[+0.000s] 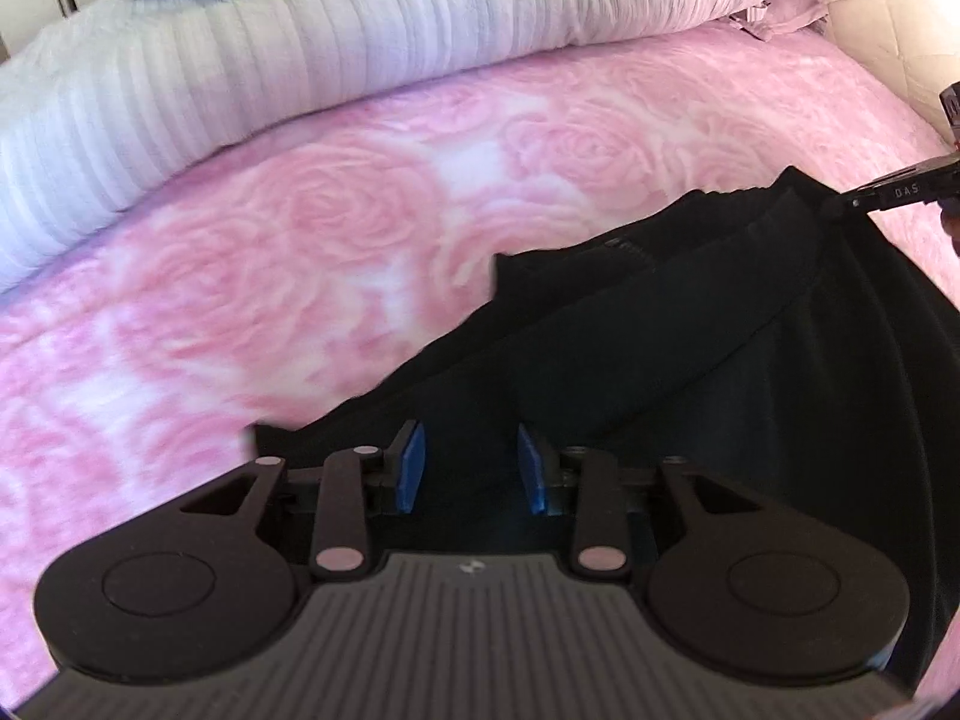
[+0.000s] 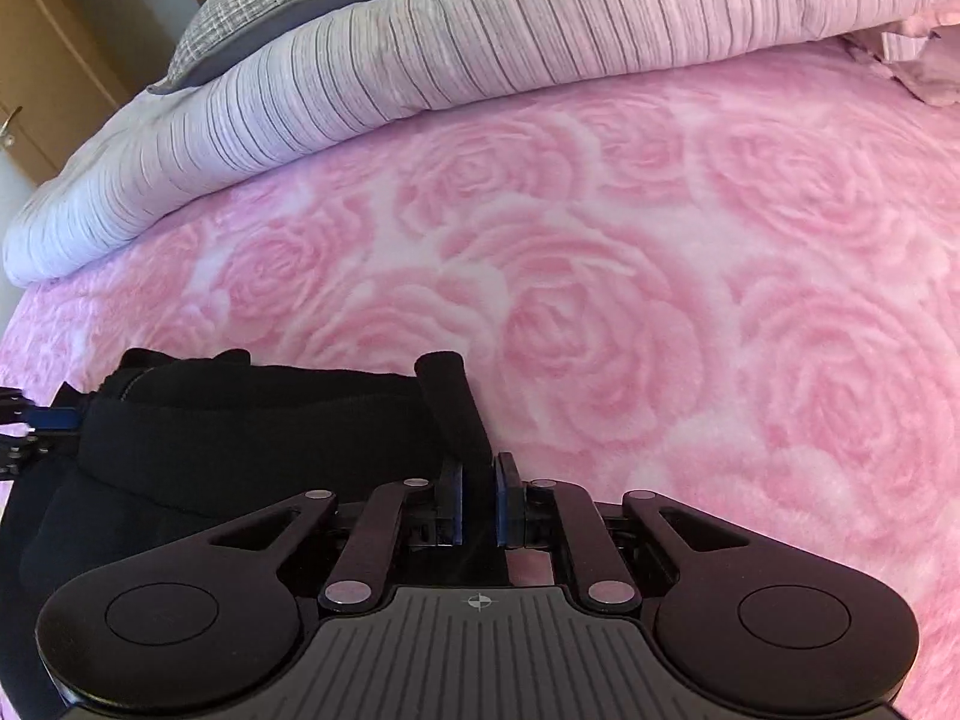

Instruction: Fold clothes

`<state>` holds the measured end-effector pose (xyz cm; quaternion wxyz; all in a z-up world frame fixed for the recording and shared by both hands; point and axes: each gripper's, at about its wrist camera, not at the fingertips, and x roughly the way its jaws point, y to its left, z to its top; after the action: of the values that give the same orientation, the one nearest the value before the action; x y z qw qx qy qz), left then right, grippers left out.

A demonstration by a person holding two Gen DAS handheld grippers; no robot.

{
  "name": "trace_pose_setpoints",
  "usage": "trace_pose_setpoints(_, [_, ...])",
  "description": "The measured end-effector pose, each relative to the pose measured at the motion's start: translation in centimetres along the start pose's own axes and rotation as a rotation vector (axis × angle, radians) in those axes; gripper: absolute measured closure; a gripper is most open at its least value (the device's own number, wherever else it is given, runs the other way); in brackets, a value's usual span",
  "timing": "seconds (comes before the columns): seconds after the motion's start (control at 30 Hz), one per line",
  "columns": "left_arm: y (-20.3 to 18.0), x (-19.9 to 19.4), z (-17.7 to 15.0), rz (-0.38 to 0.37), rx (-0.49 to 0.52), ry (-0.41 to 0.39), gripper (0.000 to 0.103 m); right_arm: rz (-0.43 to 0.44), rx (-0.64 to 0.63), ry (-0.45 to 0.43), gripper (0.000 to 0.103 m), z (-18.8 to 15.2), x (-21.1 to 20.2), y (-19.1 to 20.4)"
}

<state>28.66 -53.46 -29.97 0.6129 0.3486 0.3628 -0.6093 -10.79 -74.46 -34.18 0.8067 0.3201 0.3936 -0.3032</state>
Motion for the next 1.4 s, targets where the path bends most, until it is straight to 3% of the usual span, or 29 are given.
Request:
trace_pose_setpoints(0.3, [4.5,-0.7,-4.1,0.084,-0.158,0.046,0.072,-0.078,-0.044,0.033,0.094,0.6,-0.3,0.7])
trace_pose_setpoints(0.47, [4.7,0.2,-4.7,0.112,-0.176,0.065,0.071,-0.157,-0.103,-0.074,0.073,0.0,-3.6,3.6])
trace_pose_setpoints(0.5, [4.8,0.5,-4.8,0.118,-0.172,0.069,0.066,-0.161,-0.108,-0.097,0.071,-0.6,-4.6,4.2])
trace_pose_setpoints(0.57, [4.9,0.7,-5.1,0.127,-0.166,0.074,0.066,-0.137,-0.114,-0.096,0.065,-2.3,-5.8,5.5])
trace_pose_setpoints(0.67, [4.7,-0.6,-5.0,0.129,-0.163,0.055,0.068,-0.083,-0.153,-0.065,0.065,-5.2,-7.4,7.9])
trace_pose_setpoints(0.8, [2.3,-5.0,-6.1,0.106,-0.063,0.007,0.072,-0.042,-0.207,-0.055,0.065,-10.2,-11.2,11.3])
trace_pose_setpoints(0.9, [-1.3,-8.0,-8.6,0.022,0.057,-0.011,0.072,-0.028,-0.233,-0.012,0.065,-14.3,-12.5,13.2])
trace_pose_setpoints(0.97, [-3.7,-8.5,-10.9,-0.018,0.144,0.022,0.071,-0.034,-0.234,0.020,0.065,-16.6,-12.4,13.5])
trace_pose_setpoints(1.07, [-5.0,-6.6,-14.1,0.000,0.192,0.113,0.071,-0.053,-0.188,0.052,0.064,-18.7,-11.2,12.4])
trace_pose_setpoints(1.2, [-4.7,-7.1,-14.9,0.051,0.172,0.111,0.071,-0.058,-0.169,0.086,0.062,-19.4,-11.6,12.0])
trace_pose_setpoints(1.3, [-6.4,-9.5,-14.9,0.084,0.269,0.066,0.071,-0.142,-0.266,0.094,0.061,-20.1,-14.0,13.0])
trace_pose_setpoints(1.4, [-10.3,-11.6,-16.4,0.086,0.472,0.010,0.059,-0.240,-0.541,0.090,0.049,-22.1,-14.9,14.3])
